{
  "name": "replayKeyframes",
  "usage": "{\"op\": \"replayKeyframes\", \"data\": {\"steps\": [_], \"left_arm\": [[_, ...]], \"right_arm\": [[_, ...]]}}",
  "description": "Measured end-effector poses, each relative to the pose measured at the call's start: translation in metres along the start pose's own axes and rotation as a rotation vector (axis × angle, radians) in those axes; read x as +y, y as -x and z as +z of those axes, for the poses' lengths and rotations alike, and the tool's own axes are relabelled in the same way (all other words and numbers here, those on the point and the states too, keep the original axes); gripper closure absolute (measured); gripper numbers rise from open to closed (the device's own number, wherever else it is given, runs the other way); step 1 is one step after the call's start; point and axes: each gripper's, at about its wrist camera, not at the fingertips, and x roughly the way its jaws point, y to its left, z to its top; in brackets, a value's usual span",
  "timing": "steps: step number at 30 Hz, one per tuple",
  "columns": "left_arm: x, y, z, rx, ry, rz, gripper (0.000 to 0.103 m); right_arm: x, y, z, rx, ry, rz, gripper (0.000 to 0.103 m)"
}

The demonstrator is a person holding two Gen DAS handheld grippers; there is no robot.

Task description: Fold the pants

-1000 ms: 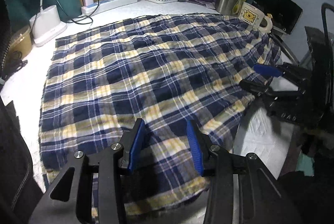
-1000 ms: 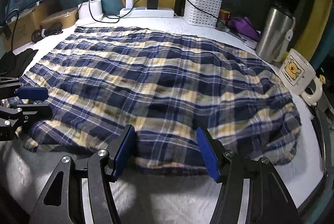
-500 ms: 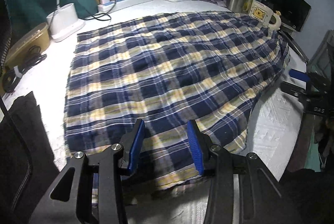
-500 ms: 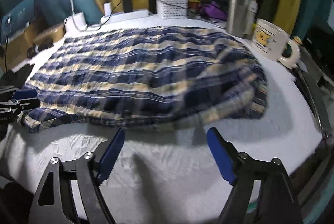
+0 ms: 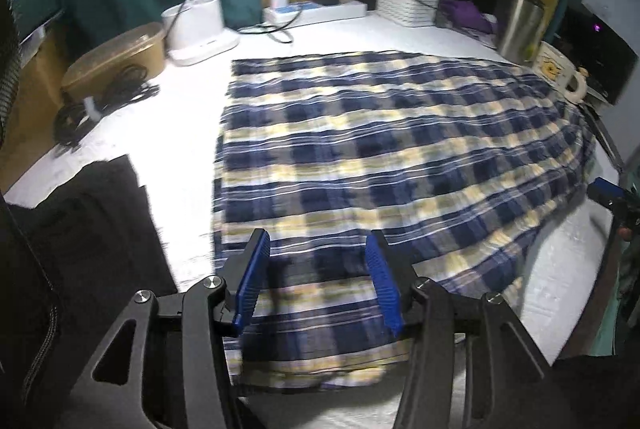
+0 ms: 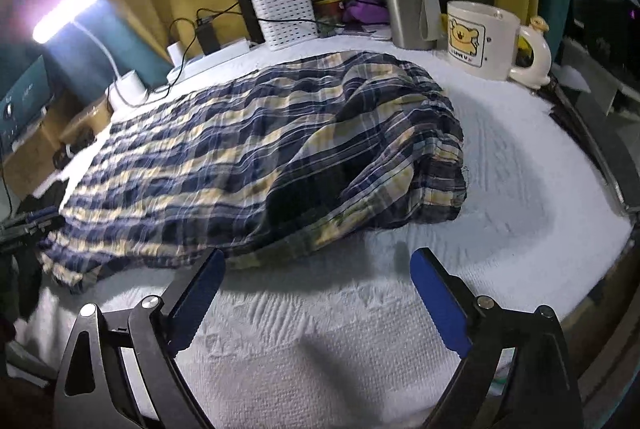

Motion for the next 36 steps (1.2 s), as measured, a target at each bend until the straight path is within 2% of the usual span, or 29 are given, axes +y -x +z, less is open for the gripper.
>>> {"op": "replayKeyframes", "data": {"steps": [3,10,11,12,14,15,22,28,36], "left_arm": [[0.014,-0.003,-0.001,0.014,0.038,0.03,0.053],[0.02,-0.008,0.001,0.003,0.056,0.006,0.054],[0.02,-0.009,0.001,0.004,0.051,0.011,0.061],[0.02,-0.011,0.001,0.007,0.052,0.015,0.071],[0.022,-0.015,0.002,0.021,0.064,0.018,0.08],[0.024,-0.017,0.002,0.027,0.072,0.018,0.081],[0.039,-0.018,0.011,0.017,0.138,0.029,0.08],[0.049,-0.028,0.017,0.011,0.153,0.029,0.08],[0.045,-0.029,0.019,-0.002,0.132,-0.01,0.08]], "right_arm": [[-0.007,-0.005,0.006,0.001,-0.031,0.005,0.008],[-0.011,-0.014,0.015,0.011,-0.03,-0.003,0.008],[-0.011,-0.014,0.015,0.011,-0.03,-0.003,0.008],[-0.011,-0.015,0.015,0.012,-0.03,-0.004,0.008],[-0.011,-0.016,0.015,0.012,-0.027,-0.006,0.008],[-0.01,-0.016,0.015,0.012,-0.026,-0.007,0.008],[-0.01,-0.017,0.016,0.015,-0.027,-0.013,0.008],[-0.009,-0.019,0.017,0.019,-0.031,-0.025,0.008],[-0.008,-0.021,0.019,0.028,-0.026,-0.041,0.008]]}}
